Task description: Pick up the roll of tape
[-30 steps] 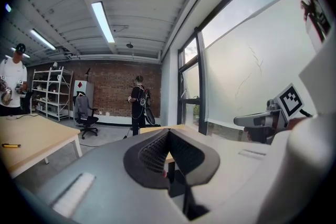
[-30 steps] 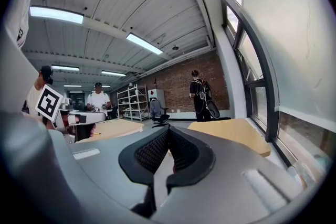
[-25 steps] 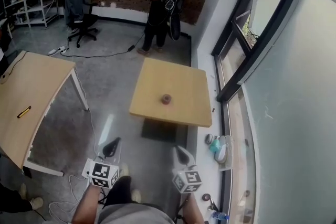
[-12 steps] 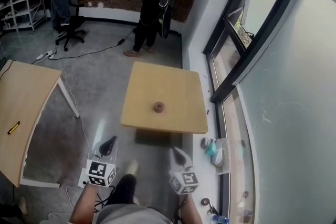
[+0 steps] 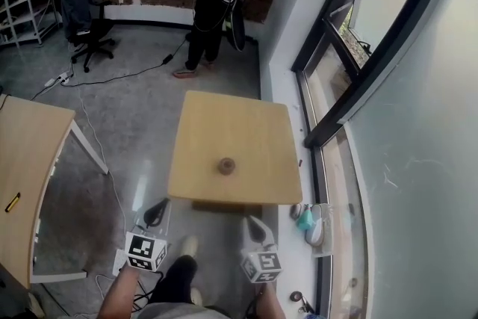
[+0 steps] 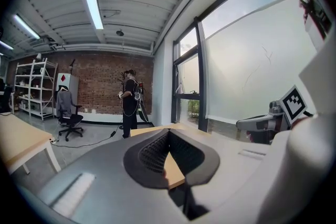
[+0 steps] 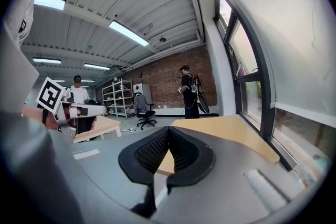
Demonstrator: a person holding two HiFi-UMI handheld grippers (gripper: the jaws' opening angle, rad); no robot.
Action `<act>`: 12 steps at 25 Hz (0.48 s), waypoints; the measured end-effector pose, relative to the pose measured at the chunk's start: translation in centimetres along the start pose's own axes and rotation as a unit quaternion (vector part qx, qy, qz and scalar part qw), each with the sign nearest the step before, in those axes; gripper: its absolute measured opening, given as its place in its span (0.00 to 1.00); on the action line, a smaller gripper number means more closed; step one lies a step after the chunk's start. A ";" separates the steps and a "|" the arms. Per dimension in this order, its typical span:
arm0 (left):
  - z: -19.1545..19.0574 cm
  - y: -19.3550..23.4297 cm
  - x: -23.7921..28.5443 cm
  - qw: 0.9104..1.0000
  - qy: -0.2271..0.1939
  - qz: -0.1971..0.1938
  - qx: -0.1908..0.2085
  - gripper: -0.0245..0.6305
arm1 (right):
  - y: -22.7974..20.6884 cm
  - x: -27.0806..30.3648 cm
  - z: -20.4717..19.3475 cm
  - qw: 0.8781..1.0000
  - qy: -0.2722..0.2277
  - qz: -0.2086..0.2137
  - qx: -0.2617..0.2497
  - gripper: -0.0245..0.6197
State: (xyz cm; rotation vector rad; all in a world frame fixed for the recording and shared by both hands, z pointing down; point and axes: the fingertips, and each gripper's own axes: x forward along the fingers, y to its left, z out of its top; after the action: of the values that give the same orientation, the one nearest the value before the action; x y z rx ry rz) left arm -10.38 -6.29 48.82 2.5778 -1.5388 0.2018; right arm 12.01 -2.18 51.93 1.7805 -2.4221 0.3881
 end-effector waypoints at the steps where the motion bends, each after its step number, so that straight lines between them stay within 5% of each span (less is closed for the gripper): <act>1: -0.3 0.2 0.7 1.000 0.002 -0.001 0.003 0.04 | -0.3 0.8 -0.3 1.000 0.002 -0.002 0.004 0.06; 12: -5.1 3.2 7.3 0.999 0.043 -0.006 0.003 0.04 | -3.1 8.3 -2.8 0.999 0.029 -0.012 0.024 0.06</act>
State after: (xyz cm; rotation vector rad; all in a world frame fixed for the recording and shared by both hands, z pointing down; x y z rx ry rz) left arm -10.02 -13.14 55.33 2.5457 -1.4955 0.3127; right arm 12.22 -9.98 56.99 1.7899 -2.3693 0.4927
